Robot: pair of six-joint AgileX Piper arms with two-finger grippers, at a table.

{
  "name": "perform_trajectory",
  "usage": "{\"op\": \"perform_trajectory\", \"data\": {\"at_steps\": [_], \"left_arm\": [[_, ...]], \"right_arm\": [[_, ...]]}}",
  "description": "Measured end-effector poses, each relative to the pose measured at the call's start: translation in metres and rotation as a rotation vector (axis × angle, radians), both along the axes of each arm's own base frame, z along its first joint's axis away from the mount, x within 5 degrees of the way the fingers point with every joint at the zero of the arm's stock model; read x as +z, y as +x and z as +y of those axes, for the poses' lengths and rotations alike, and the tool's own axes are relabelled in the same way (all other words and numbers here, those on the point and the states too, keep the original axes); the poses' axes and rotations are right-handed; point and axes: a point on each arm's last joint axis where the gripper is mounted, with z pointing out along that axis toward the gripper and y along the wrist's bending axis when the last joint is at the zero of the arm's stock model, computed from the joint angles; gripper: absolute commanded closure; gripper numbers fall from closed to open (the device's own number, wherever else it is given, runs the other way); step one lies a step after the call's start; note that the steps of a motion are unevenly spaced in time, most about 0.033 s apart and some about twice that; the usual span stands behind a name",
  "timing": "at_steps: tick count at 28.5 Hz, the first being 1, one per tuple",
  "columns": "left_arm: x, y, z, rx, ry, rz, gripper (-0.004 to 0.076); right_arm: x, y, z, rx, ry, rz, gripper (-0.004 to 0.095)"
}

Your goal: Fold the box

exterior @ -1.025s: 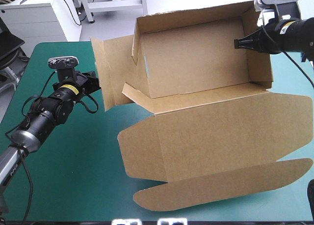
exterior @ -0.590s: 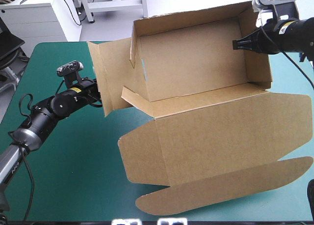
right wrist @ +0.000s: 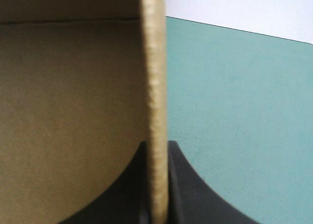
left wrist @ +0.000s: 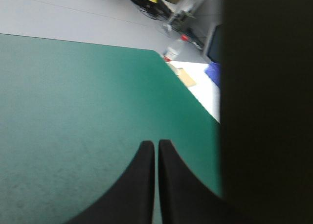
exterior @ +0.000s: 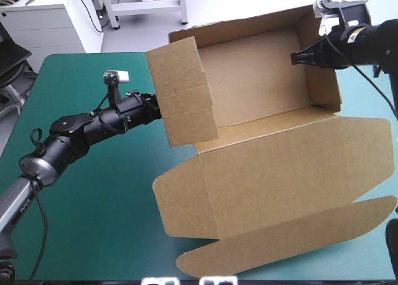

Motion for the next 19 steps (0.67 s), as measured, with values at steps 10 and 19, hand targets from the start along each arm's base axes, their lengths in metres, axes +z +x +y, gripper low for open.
{"op": "perform_trajectory", "data": {"at_steps": [10, 19], "left_arm": [[0.008, -0.009, -0.007, -0.152, 0.004, -0.067, 0.0700], [0.034, -0.018, -0.011, -0.312, -0.018, -0.147, 0.0538]], "right_arm": [[-0.030, 0.034, 0.003, 0.015, -0.023, 0.088, 0.0926], [-0.039, 0.043, 0.006, 0.040, -0.027, 0.109, 0.0926]]}}
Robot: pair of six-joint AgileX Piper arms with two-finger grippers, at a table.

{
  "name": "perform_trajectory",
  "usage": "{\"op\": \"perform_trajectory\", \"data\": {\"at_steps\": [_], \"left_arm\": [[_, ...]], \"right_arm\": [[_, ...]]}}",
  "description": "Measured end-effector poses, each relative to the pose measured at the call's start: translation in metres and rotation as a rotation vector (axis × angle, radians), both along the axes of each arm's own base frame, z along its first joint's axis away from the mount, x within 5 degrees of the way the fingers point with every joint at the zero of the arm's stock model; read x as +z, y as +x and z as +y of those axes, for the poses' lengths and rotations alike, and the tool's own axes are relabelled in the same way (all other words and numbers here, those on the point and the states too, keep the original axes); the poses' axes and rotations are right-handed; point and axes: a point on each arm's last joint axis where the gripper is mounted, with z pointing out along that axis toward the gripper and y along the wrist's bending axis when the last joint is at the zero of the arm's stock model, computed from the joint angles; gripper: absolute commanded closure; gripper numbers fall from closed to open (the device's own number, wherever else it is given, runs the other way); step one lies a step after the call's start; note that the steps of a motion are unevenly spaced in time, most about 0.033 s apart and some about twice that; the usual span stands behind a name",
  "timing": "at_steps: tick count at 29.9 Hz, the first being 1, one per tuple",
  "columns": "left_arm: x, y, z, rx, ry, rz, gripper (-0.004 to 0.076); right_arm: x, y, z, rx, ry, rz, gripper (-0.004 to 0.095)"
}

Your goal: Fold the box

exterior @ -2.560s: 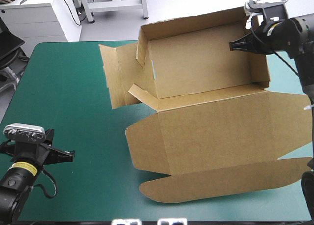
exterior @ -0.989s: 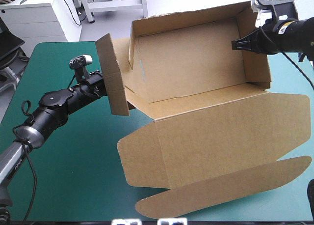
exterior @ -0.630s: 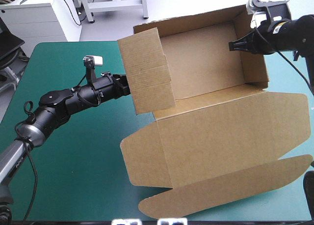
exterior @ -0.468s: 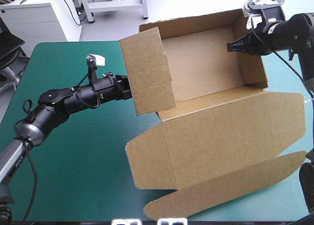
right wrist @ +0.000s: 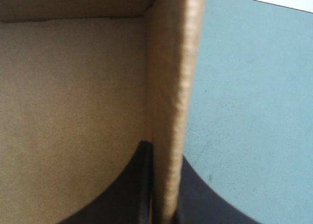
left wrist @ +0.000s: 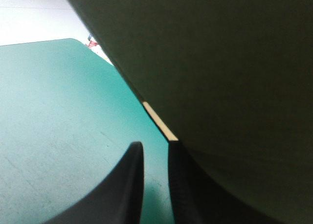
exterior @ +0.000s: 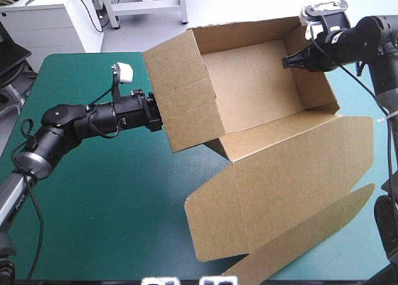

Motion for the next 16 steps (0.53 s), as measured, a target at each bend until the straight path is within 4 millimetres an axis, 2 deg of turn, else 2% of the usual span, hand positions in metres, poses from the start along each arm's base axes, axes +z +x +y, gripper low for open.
{"op": "perform_trajectory", "data": {"at_steps": [3, 9, 16], "left_arm": [[0.008, 0.004, 0.009, 0.030, -0.011, 0.021, 0.0562], [0.008, 0.017, 0.043, 0.201, 0.000, 0.144, 0.0731], [0.008, 0.018, 0.049, 0.244, 0.025, 0.153, 0.0732]], "right_arm": [[-0.002, 0.002, 0.002, 0.007, 0.016, 0.007, 0.0926], [-0.006, 0.006, 0.000, -0.008, -0.007, 0.016, 0.0926], [-0.010, 0.011, -0.002, -0.012, -0.044, 0.012, 0.0925]]}}
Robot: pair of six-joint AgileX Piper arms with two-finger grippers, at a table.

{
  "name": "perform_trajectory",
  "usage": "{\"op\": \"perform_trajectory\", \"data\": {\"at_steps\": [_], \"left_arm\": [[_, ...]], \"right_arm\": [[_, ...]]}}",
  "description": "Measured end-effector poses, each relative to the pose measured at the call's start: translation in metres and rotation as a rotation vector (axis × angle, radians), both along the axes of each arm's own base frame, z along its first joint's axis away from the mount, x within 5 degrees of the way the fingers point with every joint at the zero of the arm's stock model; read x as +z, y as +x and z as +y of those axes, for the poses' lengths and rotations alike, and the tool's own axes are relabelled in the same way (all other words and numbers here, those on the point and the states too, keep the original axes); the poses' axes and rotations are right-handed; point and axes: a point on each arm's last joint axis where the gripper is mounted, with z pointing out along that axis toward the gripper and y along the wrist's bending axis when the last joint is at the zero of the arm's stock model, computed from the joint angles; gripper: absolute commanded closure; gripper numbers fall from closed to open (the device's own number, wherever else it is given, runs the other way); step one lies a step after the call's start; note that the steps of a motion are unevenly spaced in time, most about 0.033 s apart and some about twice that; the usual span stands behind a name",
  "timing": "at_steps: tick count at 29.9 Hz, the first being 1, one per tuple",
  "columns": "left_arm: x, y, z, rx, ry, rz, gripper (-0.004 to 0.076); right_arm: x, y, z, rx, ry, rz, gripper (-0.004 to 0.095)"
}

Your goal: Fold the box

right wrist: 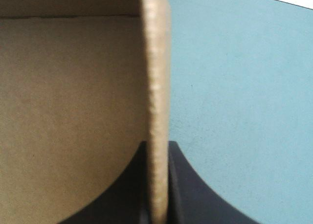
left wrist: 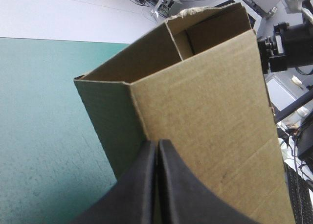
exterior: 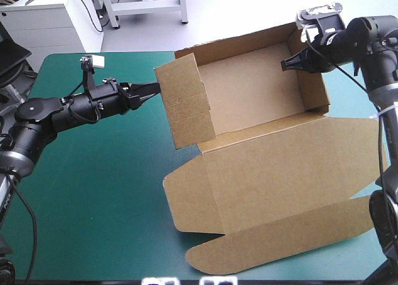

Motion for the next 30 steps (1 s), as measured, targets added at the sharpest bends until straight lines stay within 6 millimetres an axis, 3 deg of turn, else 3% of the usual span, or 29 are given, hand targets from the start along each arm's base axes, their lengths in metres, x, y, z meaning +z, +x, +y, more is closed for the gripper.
{"op": "perform_trajectory", "data": {"at_steps": [5, 16, 23, 30], "left_arm": [[-0.005, 0.005, -0.001, -0.014, -0.009, 0.026, 0.0708], [-0.004, -0.009, -0.010, -0.231, -0.048, 0.015, 0.0419], [0.004, -0.004, -0.011, -0.211, -0.190, 0.026, 0.0404], [-0.008, 0.006, -0.005, -0.065, -0.111, 0.138, 0.0404]], "right_arm": [[0.000, 0.000, 0.000, 0.003, -0.005, -0.001, 0.0926], [0.000, -0.001, 0.007, 0.035, 0.011, -0.003, 0.0925], [0.003, 0.000, 0.019, 0.048, 0.024, -0.034, 0.0922], [0.003, -0.001, 0.024, 0.025, -0.010, -0.047, 0.0922]]}}
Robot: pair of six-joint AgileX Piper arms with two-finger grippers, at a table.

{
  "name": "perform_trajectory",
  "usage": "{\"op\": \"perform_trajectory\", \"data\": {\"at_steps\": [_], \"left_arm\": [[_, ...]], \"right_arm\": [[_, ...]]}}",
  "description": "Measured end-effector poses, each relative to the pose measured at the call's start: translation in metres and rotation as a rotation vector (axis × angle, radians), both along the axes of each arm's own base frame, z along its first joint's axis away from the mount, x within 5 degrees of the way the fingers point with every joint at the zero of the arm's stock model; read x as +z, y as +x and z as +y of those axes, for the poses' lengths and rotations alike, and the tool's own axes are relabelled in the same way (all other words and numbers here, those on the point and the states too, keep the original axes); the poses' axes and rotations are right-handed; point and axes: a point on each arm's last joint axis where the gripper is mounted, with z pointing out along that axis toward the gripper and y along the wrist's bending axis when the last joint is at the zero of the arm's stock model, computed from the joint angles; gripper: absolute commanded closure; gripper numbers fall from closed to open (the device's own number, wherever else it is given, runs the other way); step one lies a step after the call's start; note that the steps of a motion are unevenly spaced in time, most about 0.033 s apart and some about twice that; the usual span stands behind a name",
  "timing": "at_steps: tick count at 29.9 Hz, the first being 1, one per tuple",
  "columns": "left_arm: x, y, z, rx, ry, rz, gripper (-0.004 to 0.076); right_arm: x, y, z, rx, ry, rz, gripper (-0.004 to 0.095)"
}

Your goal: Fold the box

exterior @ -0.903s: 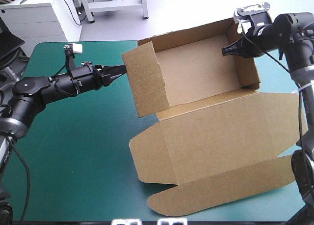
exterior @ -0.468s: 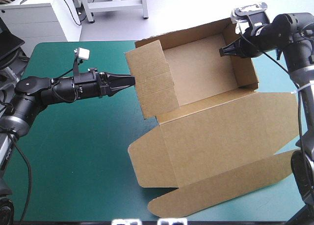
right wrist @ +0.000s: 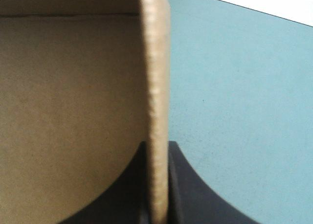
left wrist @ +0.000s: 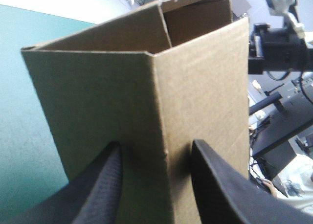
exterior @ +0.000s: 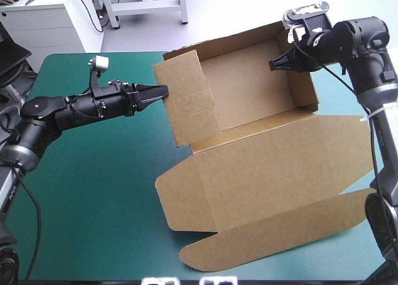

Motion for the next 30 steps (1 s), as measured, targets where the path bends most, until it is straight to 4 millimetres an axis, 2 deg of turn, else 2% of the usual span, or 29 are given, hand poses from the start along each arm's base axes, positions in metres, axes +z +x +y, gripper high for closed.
{"op": "perform_trajectory", "data": {"at_steps": [6, 12, 16, 23, 30], "left_arm": [[-0.004, 0.004, 0.000, 0.058, 0.035, 0.023, 0.0404], [0.000, 0.004, -0.024, 0.075, 0.061, -0.003, 0.0404], [0.007, 0.005, -0.033, 0.119, 0.114, -0.015, 0.0409], [0.009, 0.006, -0.032, 0.185, 0.293, 0.062, 0.0408], [0.006, 0.005, -0.029, 0.201, 0.384, 0.082, 0.0408]], "right_arm": [[0.001, 0.000, 0.003, -0.006, 0.000, -0.011, 0.0922], [0.001, 0.000, 0.014, -0.004, -0.016, -0.038, 0.0922], [0.000, 0.002, 0.020, -0.024, -0.043, -0.050, 0.0922], [-0.004, 0.004, 0.037, 0.006, -0.050, -0.059, 0.0922], [-0.005, 0.003, 0.039, 0.013, -0.048, -0.056, 0.0922]]}}
